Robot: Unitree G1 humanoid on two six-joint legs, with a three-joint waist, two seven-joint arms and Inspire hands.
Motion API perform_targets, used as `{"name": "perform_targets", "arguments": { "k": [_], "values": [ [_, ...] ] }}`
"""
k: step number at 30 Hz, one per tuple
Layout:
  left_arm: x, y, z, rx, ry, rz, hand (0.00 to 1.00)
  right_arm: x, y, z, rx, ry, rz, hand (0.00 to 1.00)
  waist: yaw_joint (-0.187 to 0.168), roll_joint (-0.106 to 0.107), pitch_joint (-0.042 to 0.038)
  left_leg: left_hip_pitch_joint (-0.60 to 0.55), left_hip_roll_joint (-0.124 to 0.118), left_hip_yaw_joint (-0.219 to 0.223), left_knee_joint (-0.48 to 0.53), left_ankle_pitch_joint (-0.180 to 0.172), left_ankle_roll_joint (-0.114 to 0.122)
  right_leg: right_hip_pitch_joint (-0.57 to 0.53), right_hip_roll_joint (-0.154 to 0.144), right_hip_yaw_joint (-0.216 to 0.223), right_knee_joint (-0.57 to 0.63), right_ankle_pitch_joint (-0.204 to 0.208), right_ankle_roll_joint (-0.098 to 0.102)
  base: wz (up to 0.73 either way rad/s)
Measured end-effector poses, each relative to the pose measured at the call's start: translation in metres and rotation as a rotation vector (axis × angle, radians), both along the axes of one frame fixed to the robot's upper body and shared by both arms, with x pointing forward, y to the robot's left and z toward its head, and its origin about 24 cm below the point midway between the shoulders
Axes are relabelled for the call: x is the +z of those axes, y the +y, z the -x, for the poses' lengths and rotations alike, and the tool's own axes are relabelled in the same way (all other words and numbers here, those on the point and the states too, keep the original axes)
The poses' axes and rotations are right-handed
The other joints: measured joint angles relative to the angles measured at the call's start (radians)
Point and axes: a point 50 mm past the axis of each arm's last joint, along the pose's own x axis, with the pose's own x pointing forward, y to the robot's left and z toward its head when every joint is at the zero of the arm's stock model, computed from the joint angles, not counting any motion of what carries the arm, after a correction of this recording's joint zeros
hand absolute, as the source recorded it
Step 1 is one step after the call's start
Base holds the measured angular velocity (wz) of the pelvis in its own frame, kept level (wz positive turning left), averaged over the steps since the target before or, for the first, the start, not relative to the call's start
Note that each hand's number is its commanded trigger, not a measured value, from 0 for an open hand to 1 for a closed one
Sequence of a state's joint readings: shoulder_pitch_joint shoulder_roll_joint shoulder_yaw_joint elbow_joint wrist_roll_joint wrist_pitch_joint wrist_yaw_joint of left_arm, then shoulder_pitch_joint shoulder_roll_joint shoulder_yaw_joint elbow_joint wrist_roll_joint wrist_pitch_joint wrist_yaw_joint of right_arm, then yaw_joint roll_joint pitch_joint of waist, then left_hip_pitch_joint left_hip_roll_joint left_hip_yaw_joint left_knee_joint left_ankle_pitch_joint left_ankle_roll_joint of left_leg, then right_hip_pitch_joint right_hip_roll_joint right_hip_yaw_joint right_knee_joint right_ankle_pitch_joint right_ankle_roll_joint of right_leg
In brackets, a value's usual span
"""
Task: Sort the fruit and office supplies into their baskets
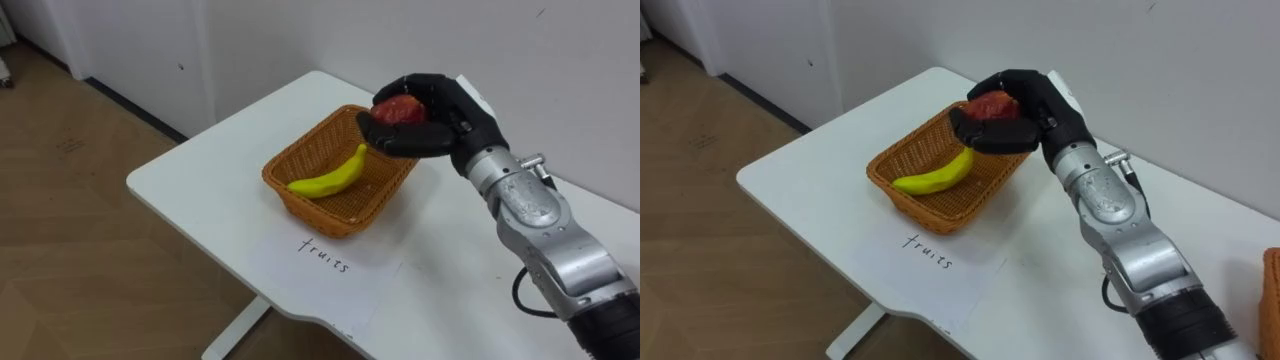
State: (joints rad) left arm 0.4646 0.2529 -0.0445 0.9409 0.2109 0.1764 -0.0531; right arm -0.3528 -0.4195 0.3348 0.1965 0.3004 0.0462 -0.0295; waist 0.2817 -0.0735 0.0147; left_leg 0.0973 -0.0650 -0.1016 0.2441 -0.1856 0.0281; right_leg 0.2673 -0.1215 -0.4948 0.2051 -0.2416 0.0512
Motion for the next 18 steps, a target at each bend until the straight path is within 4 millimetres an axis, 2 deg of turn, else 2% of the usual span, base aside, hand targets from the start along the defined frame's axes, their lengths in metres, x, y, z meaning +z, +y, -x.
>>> {"name": "perform_targets", "arguments": {
  "k": [7, 11, 14, 18],
  "values": [
    [-0.001, -0.002, 0.002, -0.016, 0.012, 0.01, 0.0, -0.023, 0.002, 0.008, 0.041, 0.097, 0.023, 1.0, 0.002, 0.009, -0.0034, -0.002, -0.001, -0.008, 0.003, 0.0, 0.0, 0.004, 0.0, -0.002, 0.008, 0.0, 0.0, 0.02],
    [0.001, -0.005, 0.003, -0.026, 0.006, 0.015, 0.0, -0.034, -0.003, 0.011, 0.017, 0.147, 0.035, 1.0, 0.001, 0.019, -0.0116, -0.015, -0.001, -0.013, 0.018, -0.001, 0.001, -0.003, -0.005, -0.002, 0.019, -0.001, 0.002, 0.04],
    [0.003, -0.005, 0.008, -0.025, 0.008, 0.012, 0.0, -0.038, -0.005, 0.012, 0.002, 0.159, 0.035, 1.0, 0.001, 0.024, -0.0123, -0.018, -0.002, -0.013, 0.028, -0.001, 0.002, -0.008, -0.006, -0.001, 0.021, -0.003, 0.002, 0.0],
    [0.005, -0.002, -0.001, -0.037, -0.026, 0.0, 0.0, -0.043, -0.013, 0.01, -0.042, 0.181, 0.053, 1.0, 0.017, 0.013, -0.0156, -0.071, -0.011, -0.017, 0.064, 0.0, 0.002, -0.058, -0.014, -0.003, 0.057, -0.025, 0.0, 0.09]
  ]
}}
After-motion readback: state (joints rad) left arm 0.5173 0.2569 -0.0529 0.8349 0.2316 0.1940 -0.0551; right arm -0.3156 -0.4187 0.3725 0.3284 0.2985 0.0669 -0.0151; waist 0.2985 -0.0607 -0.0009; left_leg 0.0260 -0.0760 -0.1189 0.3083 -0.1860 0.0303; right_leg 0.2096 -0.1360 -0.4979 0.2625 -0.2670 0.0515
